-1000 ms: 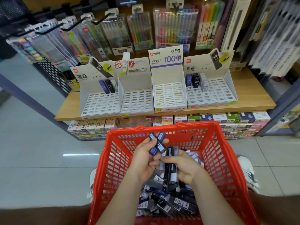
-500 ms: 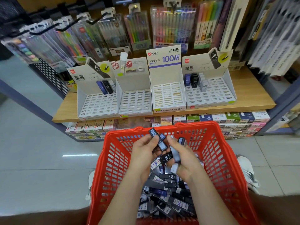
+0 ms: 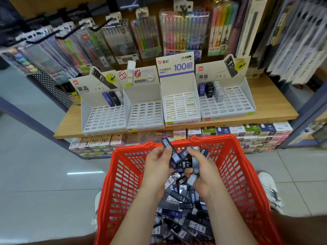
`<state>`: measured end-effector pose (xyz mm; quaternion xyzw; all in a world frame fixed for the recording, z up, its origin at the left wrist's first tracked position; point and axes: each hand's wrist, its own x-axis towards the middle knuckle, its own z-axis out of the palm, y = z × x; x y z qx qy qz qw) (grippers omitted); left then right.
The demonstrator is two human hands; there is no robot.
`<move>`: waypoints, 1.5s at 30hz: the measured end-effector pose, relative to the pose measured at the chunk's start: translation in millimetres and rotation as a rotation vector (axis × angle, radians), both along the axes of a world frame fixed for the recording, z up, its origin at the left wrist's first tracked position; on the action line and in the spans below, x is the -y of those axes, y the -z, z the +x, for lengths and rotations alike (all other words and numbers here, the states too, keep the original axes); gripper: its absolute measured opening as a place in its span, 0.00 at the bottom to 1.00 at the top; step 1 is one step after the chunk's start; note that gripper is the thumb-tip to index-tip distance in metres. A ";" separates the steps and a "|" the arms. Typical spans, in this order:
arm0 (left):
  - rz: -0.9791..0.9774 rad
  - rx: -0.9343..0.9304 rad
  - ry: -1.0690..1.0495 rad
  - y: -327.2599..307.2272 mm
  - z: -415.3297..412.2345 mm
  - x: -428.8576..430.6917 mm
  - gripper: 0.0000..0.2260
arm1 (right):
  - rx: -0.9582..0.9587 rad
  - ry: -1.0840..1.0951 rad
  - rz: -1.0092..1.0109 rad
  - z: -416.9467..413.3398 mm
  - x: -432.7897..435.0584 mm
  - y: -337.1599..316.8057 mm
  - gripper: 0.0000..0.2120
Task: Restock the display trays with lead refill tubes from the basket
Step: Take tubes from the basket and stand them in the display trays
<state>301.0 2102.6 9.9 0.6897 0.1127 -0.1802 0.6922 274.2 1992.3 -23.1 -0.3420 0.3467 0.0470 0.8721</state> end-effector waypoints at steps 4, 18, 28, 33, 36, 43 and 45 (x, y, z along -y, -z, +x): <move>0.037 0.041 0.026 -8.8 0.0 4.2 0.11 | 0.070 0.023 0.023 2.9 3.8 -6.4 0.13; -0.187 0.157 -0.007 -33.1 15.9 3.8 0.17 | 0.172 -0.055 0.132 7.3 16.1 -12.3 0.25; 0.290 0.318 0.194 -39.1 34.2 5.4 0.15 | 0.208 -0.096 0.028 16.5 28.7 -22.9 0.15; 0.312 0.304 0.283 -46.3 48.5 6.8 0.19 | 0.226 -0.193 -0.160 19.3 39.9 -23.7 0.17; 0.273 0.254 0.364 -44.0 57.9 10.1 0.22 | 0.241 -0.198 -0.225 22.4 47.8 -21.6 0.13; 0.233 0.225 0.408 -43.1 81.4 36.3 0.15 | 0.221 -0.047 -0.243 35.8 62.0 -15.6 0.07; 0.244 0.208 0.364 -45.3 92.9 44.9 0.12 | 0.184 0.001 -0.259 42.4 66.0 -16.0 0.03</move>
